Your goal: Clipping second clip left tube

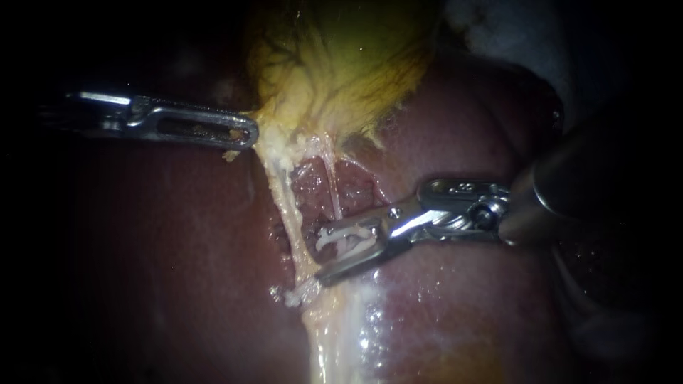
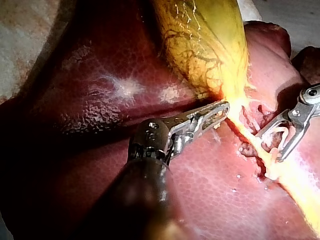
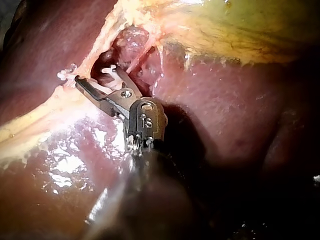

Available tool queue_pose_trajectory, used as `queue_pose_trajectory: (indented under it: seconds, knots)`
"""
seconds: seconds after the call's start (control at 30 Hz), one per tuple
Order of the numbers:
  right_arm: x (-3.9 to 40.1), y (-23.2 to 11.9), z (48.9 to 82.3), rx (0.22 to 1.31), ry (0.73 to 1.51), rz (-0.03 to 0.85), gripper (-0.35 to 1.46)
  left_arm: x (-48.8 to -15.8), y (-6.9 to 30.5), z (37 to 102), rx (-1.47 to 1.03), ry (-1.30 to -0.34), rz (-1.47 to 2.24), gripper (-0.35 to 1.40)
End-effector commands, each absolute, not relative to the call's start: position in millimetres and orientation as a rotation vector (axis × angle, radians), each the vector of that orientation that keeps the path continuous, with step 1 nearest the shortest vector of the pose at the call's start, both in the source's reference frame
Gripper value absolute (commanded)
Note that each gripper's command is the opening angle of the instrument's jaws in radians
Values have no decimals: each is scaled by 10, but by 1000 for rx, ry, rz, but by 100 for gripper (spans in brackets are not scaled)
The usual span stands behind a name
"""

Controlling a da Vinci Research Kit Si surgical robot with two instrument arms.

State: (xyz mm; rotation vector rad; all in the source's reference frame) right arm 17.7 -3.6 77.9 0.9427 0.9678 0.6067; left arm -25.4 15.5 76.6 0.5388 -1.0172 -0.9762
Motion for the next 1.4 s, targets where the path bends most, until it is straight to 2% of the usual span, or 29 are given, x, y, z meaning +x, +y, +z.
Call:
queue_pose_trajectory:
  seconds: [0.03, 0.2, 0.43, 0.8, 0.9, 1.07, 1.23, 1.4]
  knots:
    - [179, -36, 782, 948, 968, 616, 49, -255, 154, 765, 538, -1017, -977, -35]
    - [190, -36, 790, 987, 989, 657, 49, -256, 153, 763, 538, -1017, -978, -35]
    - [209, -38, 789, 1095, 1045, 701, 49, -256, 153, 762, 537, -1016, -979, -35]
    - [219, -53, 769, 1244, 1162, 650, 49, -256, 153, 762, 537, -1016, -979, -35]
    - [222, -59, 764, 1268, 1161, 635, 49, -257, 153, 762, 537, -1016, -979, -35]
    - [228, -63, 758, 1241, 1189, 596, 46, -257, 153, 762, 537, -1016, -979, -35]
    - [231, -61, 757, 1218, 1212, 575, 27, -257, 153, 762, 537, -1016, -979, -35]
    - [231, -57, 754, 1211, 1222, 561, -10, -257, 153, 762, 537, -1016, -979, -35]
